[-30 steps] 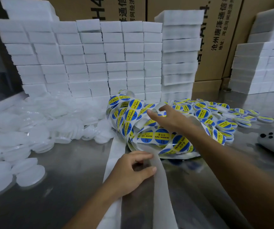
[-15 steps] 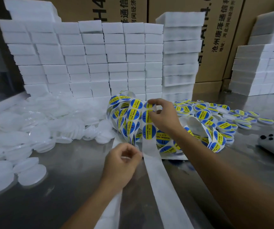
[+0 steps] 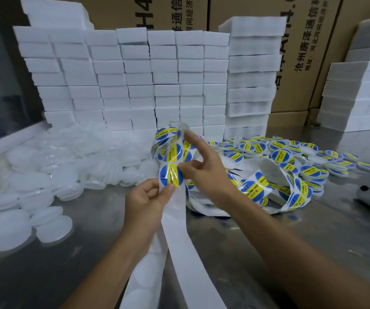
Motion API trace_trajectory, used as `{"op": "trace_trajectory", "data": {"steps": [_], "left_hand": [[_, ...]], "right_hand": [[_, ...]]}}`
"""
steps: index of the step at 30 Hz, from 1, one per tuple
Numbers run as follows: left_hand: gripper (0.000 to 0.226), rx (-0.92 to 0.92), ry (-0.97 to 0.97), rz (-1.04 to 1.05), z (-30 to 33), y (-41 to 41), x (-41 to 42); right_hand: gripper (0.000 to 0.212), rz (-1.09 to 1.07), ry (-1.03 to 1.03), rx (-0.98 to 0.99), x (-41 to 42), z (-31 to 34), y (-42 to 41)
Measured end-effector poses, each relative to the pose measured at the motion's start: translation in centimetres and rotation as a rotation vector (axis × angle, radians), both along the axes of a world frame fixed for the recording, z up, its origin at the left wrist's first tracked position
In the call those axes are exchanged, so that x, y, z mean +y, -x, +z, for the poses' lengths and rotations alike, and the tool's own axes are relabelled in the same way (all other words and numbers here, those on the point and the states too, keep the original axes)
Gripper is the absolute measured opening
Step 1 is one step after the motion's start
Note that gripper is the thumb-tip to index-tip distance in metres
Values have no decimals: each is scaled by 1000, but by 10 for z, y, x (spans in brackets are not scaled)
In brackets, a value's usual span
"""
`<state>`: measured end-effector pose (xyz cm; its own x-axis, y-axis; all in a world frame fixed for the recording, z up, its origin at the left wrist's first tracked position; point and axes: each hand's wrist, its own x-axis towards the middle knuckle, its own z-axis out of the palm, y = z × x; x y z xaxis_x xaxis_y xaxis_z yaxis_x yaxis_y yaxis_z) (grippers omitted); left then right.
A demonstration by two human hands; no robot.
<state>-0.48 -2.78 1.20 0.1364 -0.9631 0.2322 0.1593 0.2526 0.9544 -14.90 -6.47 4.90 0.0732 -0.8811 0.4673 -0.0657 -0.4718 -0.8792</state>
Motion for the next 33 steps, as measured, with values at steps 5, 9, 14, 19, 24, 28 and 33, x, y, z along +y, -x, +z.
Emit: {"op": "trace_trajectory", "data": {"steps": [5,9,14,19,24,28,33], "left_hand": [[10,85,-58,113,-3,-8,-5],[14,122,-87,16,-2,-10,-4],[10,-74,-5,8,-4,-10,-5],[17,-235,117,52,-8,-12,-5],[22,-264,101,40,-10,-15,-6],[26,-284,104,46,-8,-15,-4],[18,-262,77,0,-7,-17,-4]], "right_hand": [[20,-182,416,476,11,-25,-7],[17,-283,625,663,11,-28,-7],[11,-401,789,782,11,-30,-2],[9,-405,789,806,13,-30,-3],[10,-384,793,825,15,-31,-4],[13,-364,754,800,17,-31,-3],[13,-341,742,804,17,-32,-2]]}}
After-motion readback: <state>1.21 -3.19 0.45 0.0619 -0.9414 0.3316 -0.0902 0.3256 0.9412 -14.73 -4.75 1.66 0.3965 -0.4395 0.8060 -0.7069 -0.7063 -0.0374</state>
